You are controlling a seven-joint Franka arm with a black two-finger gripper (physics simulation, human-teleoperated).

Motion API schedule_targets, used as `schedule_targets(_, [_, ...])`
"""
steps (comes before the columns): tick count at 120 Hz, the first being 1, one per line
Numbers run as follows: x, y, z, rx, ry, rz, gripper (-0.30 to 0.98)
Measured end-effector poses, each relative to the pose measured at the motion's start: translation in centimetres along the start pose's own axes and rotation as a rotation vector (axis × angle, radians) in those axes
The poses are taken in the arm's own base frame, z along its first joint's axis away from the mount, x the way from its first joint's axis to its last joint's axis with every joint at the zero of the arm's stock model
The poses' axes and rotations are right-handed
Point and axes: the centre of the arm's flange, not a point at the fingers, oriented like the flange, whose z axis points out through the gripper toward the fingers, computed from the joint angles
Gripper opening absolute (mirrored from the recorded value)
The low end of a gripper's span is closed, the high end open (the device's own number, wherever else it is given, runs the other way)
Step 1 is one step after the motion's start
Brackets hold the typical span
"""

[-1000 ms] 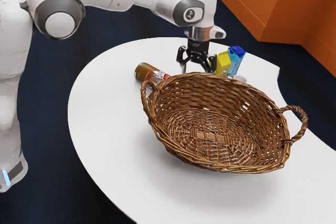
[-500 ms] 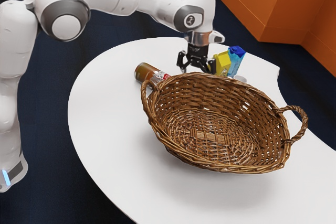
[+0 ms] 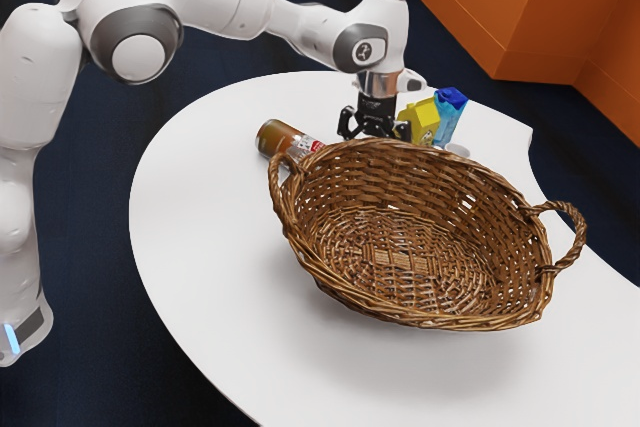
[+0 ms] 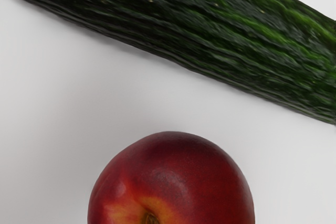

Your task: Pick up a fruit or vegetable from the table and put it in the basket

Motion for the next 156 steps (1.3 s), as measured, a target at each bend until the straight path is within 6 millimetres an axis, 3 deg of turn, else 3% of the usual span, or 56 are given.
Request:
schedule_targets(25, [-0.2, 0.1, 0.0, -0.013, 0.0, -0.002, 0.69])
schedule_targets(67, [0.2, 0.2, 2.5, -0.006, -0.027, -0.009, 0.69])
schedule_targets(134, [0.6, 0.0, 3.5, -0.016, -0.035, -0.023, 0.69])
schedule_targets(156, [0.6, 0.1, 3.3, -0.024, -0.03, -0.026, 0.43])
